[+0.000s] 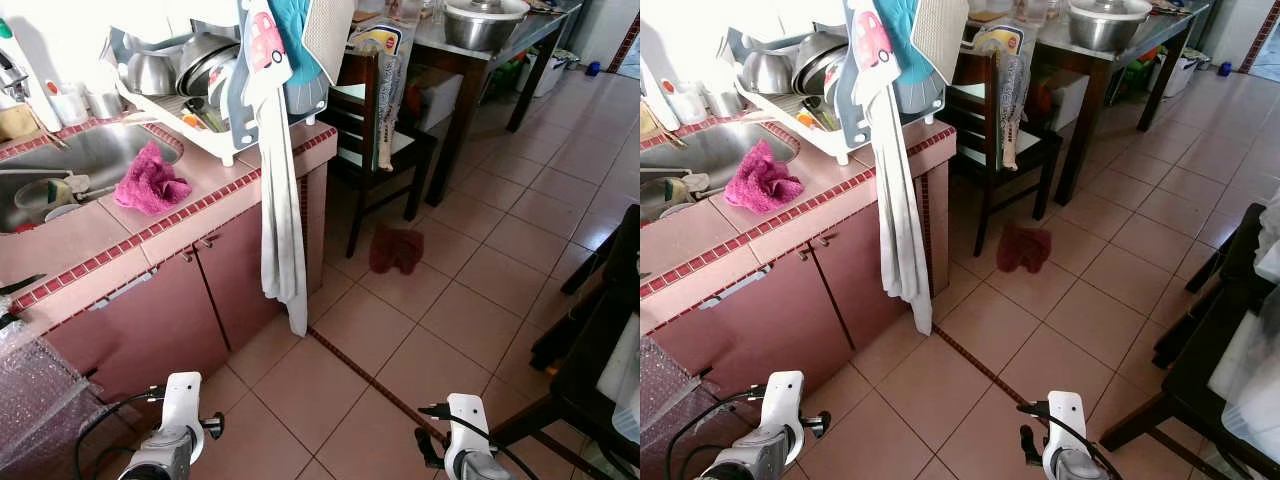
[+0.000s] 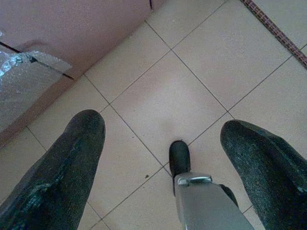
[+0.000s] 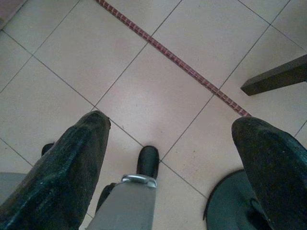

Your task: Kitchen organization

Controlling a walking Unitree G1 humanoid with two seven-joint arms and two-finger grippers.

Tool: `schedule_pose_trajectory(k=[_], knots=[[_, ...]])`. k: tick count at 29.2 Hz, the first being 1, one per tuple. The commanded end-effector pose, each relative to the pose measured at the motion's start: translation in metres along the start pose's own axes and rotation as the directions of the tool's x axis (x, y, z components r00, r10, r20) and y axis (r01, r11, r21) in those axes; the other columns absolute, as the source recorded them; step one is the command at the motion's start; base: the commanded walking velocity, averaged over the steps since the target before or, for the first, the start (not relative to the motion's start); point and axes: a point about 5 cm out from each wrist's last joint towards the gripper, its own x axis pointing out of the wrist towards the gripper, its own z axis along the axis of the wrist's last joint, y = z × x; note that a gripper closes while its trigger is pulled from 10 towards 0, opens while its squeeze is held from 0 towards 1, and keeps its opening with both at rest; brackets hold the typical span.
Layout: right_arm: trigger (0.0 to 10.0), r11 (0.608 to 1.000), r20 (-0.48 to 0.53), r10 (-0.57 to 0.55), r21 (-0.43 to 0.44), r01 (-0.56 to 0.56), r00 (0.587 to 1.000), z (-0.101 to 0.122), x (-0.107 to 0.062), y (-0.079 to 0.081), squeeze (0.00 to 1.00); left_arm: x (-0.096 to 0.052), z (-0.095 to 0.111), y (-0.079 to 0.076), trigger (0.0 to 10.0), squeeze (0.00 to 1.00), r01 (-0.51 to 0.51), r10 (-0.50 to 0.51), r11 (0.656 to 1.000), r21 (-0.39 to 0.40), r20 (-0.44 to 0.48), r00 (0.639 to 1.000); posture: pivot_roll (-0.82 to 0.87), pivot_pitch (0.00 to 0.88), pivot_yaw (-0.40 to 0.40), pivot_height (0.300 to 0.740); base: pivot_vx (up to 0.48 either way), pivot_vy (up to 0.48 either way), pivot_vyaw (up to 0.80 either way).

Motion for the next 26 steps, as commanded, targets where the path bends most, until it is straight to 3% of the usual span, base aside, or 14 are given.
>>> schedule_pose_trajectory(k=[1,14,26], knots=[[10.0,1.0,0.01,0.007,-0.011,-0.007,1.0,0.004,0.001,0.0,0.0,0.0,-0.003,0.002,10.0,0.0,-0.013,0.013,1.0,0.007,-0.017,1.0,0.0,0.0,0.009,0.74,0.0,0.0,0.0],[10.0,0.999,0.047,-0.028,0.028,0.027,0.999,0.015,0.002,-0.006,0.0,-0.001,-0.006,0.009,10.0,0.0,-0.022,0.025,0.998,0.065,-0.036,0.999,0.02,0.0,-0.002,0.74,0.0,0.0,0.0],[10.0,1.0,0.013,-0.021,-0.005,0.021,1.0,0.001,0.0,0.0,0.0,-0.003,-0.026,0.017,10.0,0.0,0.012,0.016,0.972,0.235,-0.116,0.993,0.02,0.0,0.035,0.74,0.0,0.0,0.0]])
